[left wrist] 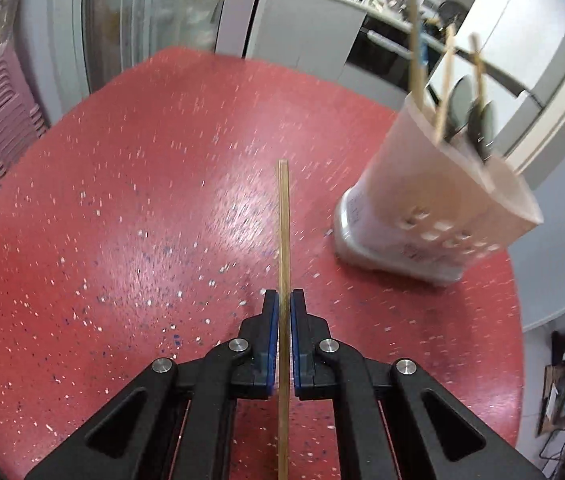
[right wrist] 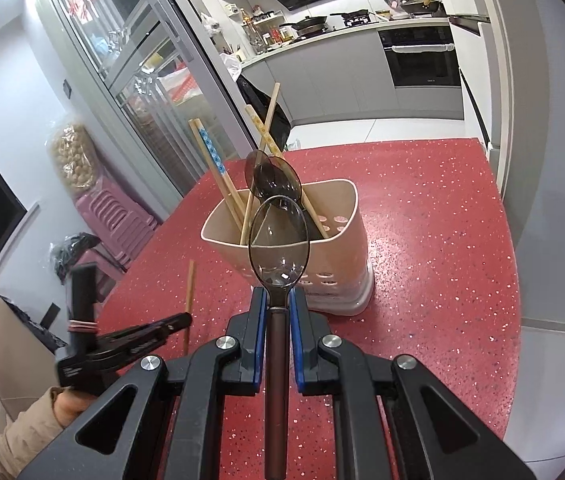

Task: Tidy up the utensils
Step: 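Carry the spoon and chopstick up over the beige caddy with both tools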

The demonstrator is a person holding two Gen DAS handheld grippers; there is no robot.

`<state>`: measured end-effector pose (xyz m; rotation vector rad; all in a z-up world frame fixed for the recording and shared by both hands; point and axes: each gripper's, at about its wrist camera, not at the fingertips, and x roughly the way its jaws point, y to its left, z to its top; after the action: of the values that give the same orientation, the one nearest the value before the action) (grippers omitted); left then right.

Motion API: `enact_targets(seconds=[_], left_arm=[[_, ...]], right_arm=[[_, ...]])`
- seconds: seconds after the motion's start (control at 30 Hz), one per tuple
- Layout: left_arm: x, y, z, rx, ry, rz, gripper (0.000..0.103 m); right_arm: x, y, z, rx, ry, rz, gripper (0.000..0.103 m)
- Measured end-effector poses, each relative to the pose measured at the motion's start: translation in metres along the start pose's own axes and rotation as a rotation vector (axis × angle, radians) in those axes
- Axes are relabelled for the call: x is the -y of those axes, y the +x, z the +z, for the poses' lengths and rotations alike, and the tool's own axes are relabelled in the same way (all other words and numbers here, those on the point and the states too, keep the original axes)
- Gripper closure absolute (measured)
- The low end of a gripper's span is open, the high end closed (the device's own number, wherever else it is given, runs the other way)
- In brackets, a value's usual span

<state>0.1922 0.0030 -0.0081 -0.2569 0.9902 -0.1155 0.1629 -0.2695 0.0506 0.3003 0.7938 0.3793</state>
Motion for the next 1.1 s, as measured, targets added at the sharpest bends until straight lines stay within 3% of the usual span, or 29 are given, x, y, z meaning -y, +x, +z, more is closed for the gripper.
enact_targets(seconds=[0.23,0.7,0.9,1.1], left_arm=[[0.01,-0.056,0.016,0.109,0.016,-0.076,0.072],[0.052,-0.153,0.096,0.302,0.092,-0.212,0.072],[0.073,-0.161,0.122,0.359,0.119,-0.229,0.072],[0.091,-0.144,0.137,0.386,0.156,-0.222,0.072]], right_arm=[[-0.004,-0.006,0.009,0.032,-0.012,-0.017,0.091],[-0.009,-0.016,0.058,0.114,-0.036,-0.031,0.09],[-0.01,-0.009,0.082,0.152,-0.054,-0.027,0.091],[-0.009,0.012,0.096,0.177,-0.091,-0.042,0.091]])
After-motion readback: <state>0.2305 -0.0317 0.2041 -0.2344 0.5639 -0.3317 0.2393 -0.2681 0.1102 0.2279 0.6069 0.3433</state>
